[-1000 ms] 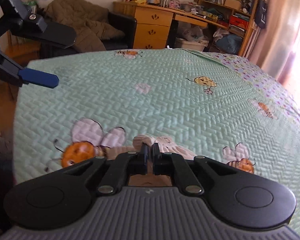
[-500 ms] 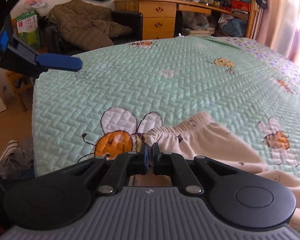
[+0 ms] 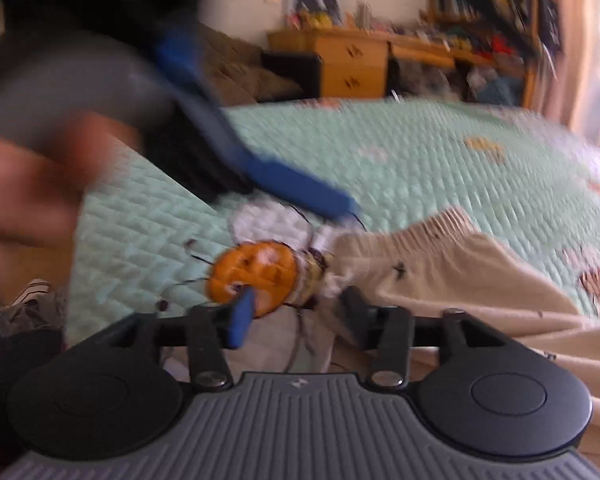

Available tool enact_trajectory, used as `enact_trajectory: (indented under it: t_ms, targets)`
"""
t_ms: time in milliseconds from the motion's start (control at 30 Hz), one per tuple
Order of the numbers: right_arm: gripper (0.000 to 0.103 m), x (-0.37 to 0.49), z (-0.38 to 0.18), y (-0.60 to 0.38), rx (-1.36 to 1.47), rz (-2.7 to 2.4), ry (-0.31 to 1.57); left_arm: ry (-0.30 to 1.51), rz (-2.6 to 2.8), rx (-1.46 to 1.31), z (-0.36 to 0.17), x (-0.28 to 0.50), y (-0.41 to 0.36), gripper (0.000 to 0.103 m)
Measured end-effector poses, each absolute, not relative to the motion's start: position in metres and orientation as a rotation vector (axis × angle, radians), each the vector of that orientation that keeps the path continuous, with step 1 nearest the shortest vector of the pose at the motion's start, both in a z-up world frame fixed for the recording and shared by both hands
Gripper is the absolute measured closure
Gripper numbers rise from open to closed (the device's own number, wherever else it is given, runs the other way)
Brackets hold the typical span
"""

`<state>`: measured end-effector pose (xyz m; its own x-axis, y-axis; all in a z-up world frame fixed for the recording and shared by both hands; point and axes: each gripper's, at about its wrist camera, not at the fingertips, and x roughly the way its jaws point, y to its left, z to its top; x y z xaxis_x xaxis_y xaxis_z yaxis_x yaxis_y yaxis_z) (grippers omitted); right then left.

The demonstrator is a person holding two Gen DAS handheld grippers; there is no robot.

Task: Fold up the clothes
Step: 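Close the right gripper on the waistband edge near the bee print, then lift the beige pants by the waistband with the right gripper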

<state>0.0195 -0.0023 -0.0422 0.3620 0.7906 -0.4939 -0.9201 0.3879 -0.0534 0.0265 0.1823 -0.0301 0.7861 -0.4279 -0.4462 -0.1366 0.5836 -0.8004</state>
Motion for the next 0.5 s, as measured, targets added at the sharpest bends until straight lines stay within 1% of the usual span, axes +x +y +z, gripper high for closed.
enact_trajectory:
  t_ms: [67,167,300,400,467,500]
  targets:
    - [0.046,0.006,-0.037,-0.012,-0.385,1.115,0.343,0.701,-0.148,-0.922,-0.037,0.033,0.18,0.003]
    - [0.046,-0.009,-0.022,-0.04,-0.435,1.078,0.301,0.739,-0.114,-0.88,-0.044,0.04,0.173,0.004]
    - [0.046,0.007,-0.001,-0.116,-0.288,0.915,0.418,0.772,-0.091,-0.827,-0.05,0.045,0.162,0.004]
    - [0.047,0.037,0.009,-0.19,-0.072,0.712,0.529,0.79,-0.072,-0.819,-0.053,0.047,0.162,0.004]
    - [0.046,0.054,0.012,-0.233,0.016,0.582,0.535,0.789,-0.062,-0.82,-0.05,0.045,0.162,0.004]
    - [0.046,0.061,0.013,-0.248,0.008,0.532,0.525,0.788,-0.057,-0.821,-0.049,0.044,0.162,0.004]
